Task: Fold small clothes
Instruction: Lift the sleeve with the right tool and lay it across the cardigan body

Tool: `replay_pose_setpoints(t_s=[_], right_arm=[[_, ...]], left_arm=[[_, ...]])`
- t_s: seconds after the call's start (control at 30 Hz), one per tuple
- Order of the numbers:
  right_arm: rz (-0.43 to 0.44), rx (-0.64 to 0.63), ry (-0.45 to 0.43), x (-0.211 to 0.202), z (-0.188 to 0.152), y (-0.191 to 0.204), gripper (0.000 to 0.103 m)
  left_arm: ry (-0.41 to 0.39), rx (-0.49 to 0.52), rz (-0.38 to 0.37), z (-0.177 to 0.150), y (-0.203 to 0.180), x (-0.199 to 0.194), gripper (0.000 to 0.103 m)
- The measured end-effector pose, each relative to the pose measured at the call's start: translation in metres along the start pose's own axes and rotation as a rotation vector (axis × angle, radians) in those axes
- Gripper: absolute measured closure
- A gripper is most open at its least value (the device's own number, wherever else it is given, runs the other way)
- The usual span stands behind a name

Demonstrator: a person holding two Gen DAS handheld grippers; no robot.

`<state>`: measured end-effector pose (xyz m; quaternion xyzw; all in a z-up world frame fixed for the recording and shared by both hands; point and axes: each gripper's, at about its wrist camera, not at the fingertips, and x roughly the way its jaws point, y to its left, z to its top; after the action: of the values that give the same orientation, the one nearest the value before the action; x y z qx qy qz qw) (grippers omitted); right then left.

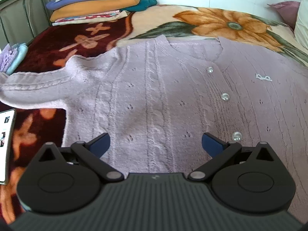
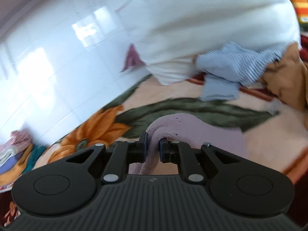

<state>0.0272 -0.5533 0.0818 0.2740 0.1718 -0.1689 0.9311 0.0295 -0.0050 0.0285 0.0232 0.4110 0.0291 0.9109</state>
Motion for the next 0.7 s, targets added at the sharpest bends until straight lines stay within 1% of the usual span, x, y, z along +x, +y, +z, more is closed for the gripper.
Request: replay_pose_setpoints(t_s=[0.17, 0.3, 0.53, 0.7], right_arm=[[0.093, -0.018, 0.003, -0.018, 0.000, 0.038, 0.090], [0.146, -0.047, 0.006, -0.028, -0.006, 0.074, 0.090], [0.227, -0.087, 0.019, -0.042, -0.018, 0.136, 0.090], [0.285, -0.148, 0.035, -0.050, -0.024, 0.189, 0.090]], left_arm=[[-0.018, 0.004, -0.004, 0.005, 0.009, -0.008, 0.000], [-0.024, 0.010, -0.001, 0.008, 0.017, -0.013, 0.000], [-0.031, -0.009, -0.005, 0.009, 0.032, -0.017, 0.000], [-0.044, -0.025, 0.003, 0.012, 0.045, -0.020, 0.000]])
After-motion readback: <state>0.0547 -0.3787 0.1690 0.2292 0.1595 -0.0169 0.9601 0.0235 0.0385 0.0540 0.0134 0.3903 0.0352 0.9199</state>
